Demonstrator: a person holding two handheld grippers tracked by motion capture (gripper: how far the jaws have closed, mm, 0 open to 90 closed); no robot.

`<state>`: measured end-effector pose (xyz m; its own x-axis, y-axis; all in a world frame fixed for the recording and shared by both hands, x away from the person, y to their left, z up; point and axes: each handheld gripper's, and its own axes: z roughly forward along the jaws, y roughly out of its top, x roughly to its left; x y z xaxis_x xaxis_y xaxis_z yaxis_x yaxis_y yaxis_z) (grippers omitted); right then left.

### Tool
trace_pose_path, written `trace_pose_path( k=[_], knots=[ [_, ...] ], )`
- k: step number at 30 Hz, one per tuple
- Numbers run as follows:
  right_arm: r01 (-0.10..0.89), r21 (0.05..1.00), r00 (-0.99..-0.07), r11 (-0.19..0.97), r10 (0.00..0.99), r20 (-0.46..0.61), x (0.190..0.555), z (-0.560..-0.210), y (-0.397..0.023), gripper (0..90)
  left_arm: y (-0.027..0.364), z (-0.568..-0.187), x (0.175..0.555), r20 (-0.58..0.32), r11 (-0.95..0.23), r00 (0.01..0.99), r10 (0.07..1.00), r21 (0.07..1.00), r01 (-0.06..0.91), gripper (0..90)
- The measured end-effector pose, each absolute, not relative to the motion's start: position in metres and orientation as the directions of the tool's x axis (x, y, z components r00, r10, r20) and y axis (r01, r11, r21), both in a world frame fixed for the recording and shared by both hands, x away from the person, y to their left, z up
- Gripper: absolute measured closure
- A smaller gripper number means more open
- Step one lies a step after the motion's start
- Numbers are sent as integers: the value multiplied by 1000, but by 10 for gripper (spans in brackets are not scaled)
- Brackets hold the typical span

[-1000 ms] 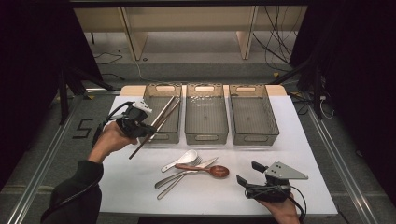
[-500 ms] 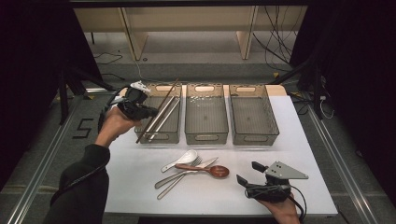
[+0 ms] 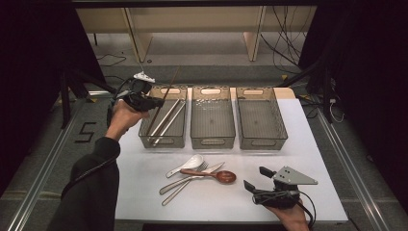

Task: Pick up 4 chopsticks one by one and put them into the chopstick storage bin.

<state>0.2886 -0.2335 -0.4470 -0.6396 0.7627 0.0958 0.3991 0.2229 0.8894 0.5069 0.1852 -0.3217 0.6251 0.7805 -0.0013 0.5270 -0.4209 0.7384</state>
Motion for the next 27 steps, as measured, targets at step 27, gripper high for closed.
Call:
trace_pose_path(
  k=[27],
  knots=[
    [397,889,-643,226,760,95,288,-447,-233,258,188,-358,534,-12,-367,558,829,742,561,843]
  ],
)
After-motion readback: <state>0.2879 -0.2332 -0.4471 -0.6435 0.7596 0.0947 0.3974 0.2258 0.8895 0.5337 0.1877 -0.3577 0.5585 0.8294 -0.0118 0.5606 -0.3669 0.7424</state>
